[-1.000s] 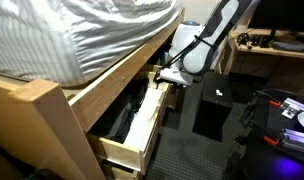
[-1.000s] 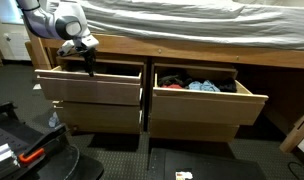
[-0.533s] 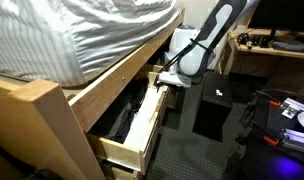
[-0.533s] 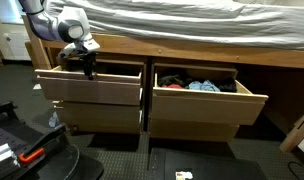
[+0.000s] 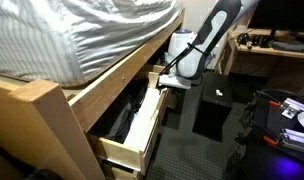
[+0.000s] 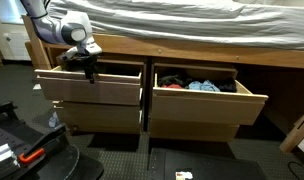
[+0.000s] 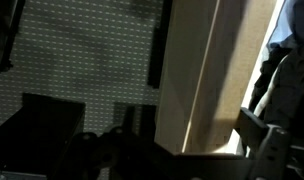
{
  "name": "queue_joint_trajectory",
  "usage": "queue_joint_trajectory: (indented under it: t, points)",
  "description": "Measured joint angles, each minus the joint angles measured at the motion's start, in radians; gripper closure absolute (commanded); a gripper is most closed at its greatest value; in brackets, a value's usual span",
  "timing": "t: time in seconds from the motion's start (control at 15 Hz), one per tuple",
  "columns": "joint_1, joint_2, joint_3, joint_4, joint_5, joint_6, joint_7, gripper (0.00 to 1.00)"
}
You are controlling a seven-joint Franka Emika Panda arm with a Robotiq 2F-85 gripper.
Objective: Open the top left drawer, then close the top right drawer
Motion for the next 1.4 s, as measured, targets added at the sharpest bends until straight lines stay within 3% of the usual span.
queue_joint_trajectory:
  t: [0.13, 0.4, 0.6, 0.93, 1.07, 1.4]
  points:
    - [0.107, -0.019, -0.112, -0.043, -0.038, 0.006, 0.079, 0.0]
    - [0.416, -0.095, -0.405, -0.231, -0.151, -0.04, 0.304, 0.0]
    - [0.538, -0.137, -0.512, -0.35, -0.214, -0.111, 0.402, 0.0]
    - [0.551, -0.149, -0.525, -0.375, -0.222, -0.114, 0.418, 0.0]
    - [0.555, -0.126, -0.546, -0.356, -0.226, -0.11, 0.51, 0.0]
    - [0.512, -0.041, -0.708, -0.324, -0.224, -0.056, 0.628, 0.0]
